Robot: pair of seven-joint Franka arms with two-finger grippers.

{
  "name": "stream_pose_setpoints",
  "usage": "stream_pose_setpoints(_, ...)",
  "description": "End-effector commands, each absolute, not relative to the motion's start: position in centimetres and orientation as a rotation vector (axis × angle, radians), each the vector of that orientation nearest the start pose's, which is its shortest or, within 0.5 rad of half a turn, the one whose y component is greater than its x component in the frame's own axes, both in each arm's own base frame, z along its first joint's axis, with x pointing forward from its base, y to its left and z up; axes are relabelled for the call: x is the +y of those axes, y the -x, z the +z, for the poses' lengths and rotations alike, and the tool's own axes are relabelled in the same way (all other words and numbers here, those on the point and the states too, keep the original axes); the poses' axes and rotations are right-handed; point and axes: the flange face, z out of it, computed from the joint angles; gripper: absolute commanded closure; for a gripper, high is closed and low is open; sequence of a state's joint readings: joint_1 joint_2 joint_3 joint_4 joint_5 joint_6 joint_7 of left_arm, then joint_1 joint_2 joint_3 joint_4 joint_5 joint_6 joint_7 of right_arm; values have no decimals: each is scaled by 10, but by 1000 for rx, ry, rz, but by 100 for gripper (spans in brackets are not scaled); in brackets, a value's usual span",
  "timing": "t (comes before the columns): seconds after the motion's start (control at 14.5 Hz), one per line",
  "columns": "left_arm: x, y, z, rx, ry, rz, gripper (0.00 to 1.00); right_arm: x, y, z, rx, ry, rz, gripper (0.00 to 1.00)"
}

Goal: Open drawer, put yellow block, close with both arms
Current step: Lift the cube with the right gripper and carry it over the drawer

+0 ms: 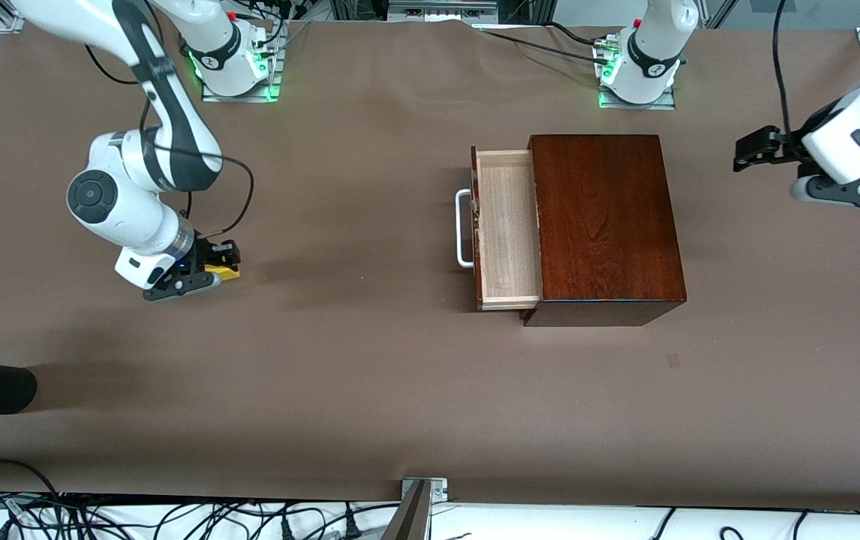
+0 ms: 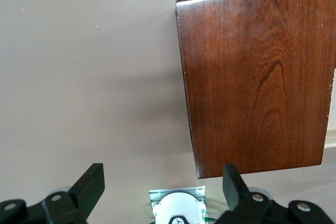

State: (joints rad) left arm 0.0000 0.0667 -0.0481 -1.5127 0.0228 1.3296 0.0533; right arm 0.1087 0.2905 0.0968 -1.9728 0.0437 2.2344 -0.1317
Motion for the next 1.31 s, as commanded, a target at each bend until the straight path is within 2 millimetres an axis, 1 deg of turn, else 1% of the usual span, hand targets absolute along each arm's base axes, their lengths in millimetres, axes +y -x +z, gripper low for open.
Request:
stream_pose_setpoints(0.0,-18,-550,607,161,3123,376,0,177,-605,380,-603,2988,49,100)
stream_pose_setpoints(0.14,-18,-550,607,161,3122,371,0,228,-600,410,-730,2956,-4,100)
stream_pose_setpoints(0.28,-18,-552,604,161,3121,378,0,286,-588,437,-891,2921,-83,100)
stream_pose_setpoints(0.35,-18,-552,604,161,3121,378,0,314,-580,444,-984,2910,-113,99)
stream_pose_setpoints(0.41,-18,-552,604,161,3123,378,0,341,-569,447,-1077,2898,-128,99)
stream_pose_setpoints(0.55,-20,-552,604,165,3121,378,0,404,-537,451,-1254,2848,-160,99)
stream_pose_setpoints(0.69,-19,-552,604,162,3116,377,0,449,-515,460,-1382,2797,-210,99)
stream_pose_setpoints(0.76,-18,-552,604,160,3118,378,0,473,-499,457,-1477,2780,-215,99)
stream_pose_setpoints(0.83,-18,-552,604,159,3124,378,0,499,-482,459,-1557,2753,-216,99)
stream_pose_setpoints(0.97,-16,-552,604,154,3125,378,0,542,-467,464,-1698,2709,-236,99)
stream_pose_setpoints(1.1,-18,-551,604,159,3124,381,0,591,-440,461,-1844,2651,-261,99)
stream_pose_setpoints(1.17,-20,-551,605,164,3123,378,0,607,-434,453,-1900,2642,-270,99)
stream_pose_setpoints(1.24,-20,-550,606,166,3121,378,0,624,-423,445,-1962,2607,-285,99)
